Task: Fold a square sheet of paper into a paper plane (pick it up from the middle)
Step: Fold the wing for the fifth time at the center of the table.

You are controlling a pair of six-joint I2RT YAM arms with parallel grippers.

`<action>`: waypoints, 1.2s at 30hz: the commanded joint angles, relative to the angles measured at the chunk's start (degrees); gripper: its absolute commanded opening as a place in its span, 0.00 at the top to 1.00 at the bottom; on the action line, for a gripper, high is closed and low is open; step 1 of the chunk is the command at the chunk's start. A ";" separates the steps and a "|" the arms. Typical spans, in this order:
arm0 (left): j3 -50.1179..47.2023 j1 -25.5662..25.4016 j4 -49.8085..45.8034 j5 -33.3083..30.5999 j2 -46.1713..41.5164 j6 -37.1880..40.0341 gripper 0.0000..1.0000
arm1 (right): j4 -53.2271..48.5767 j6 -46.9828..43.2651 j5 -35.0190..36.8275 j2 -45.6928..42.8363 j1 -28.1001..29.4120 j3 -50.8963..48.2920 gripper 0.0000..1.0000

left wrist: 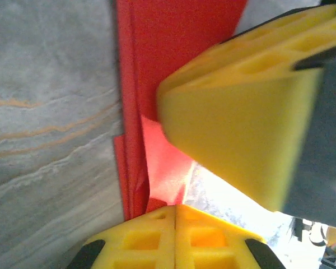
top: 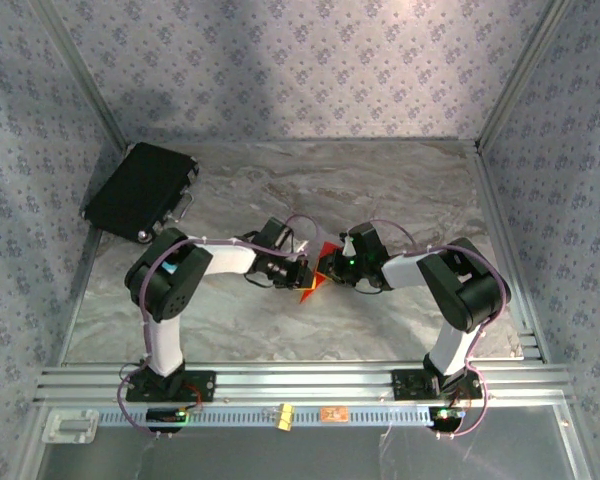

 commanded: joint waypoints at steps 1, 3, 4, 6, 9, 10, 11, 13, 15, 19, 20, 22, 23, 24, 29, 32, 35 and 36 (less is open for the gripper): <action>1.17 -0.38 -5.76 -5.73 1.69 1.96 0.96 | -4.53 0.24 4.07 1.11 0.27 -1.55 0.84; 0.76 -0.36 -7.45 -6.46 1.99 2.61 0.98 | -5.30 0.02 4.51 -0.06 0.15 -1.43 0.83; 0.17 -0.36 -7.71 -6.55 1.79 2.83 0.99 | -5.65 -0.14 4.82 -0.84 0.00 -1.50 0.83; -1.34 -0.34 -7.64 -6.77 1.25 3.06 1.00 | -6.51 -1.11 4.96 -2.20 -0.39 -1.19 0.83; -2.26 -0.36 -7.96 -6.01 0.86 3.78 1.00 | -7.65 -2.84 4.81 -3.69 -0.84 -0.39 0.83; -2.26 -0.36 -7.97 -5.67 0.77 4.01 1.00 | -7.36 -3.27 4.40 -3.99 -0.94 -0.19 0.83; -2.18 -0.40 -8.08 -5.41 0.68 4.15 1.00 | -7.09 -3.46 3.96 -4.29 -1.04 -0.10 0.83; -2.11 -0.35 -8.14 -5.36 0.50 4.25 1.00 | -6.78 -3.90 3.51 -4.45 -0.98 0.16 0.84; -2.13 -0.34 -8.20 -5.37 0.52 4.24 1.00 | -6.83 -4.20 3.31 -4.16 -0.76 0.35 0.86; -2.16 -0.39 -7.86 -5.15 0.44 4.16 1.00 | -7.08 -5.08 2.69 -1.71 -0.14 1.21 0.87; -2.33 -0.38 -7.72 -5.12 0.21 4.15 1.00 | -7.23 -5.37 3.04 -0.99 -0.14 1.14 0.87; -2.44 -0.33 -7.63 -5.11 -0.19 4.33 1.00 | -9.18 -5.86 4.91 -0.43 -0.23 1.30 0.87; -2.52 -0.41 -7.53 -5.02 -0.44 4.46 1.00 | -10.46 -6.25 5.85 -0.52 -0.44 1.34 0.87; -2.53 -0.35 -7.62 -5.08 -0.58 4.49 1.00 | -10.66 -6.31 6.39 -0.81 -0.63 1.12 0.87; -2.61 -0.34 -7.66 -5.18 -0.68 4.74 1.00 | -10.59 -6.18 5.58 -2.20 -2.35 0.91 0.87; -2.55 -0.40 -7.62 -4.84 -0.67 4.90 1.00 | -12.39 -7.54 4.80 -2.25 -2.84 2.60 0.86; -2.61 -0.32 -7.59 -4.67 -1.20 5.03 1.00 | -13.36 -7.96 5.04 -1.81 -2.80 3.16 0.87; -2.66 -0.40 -7.45 -4.66 -1.55 5.03 1.00 | -13.36 -7.76 5.04 -1.72 -2.74 3.04 0.87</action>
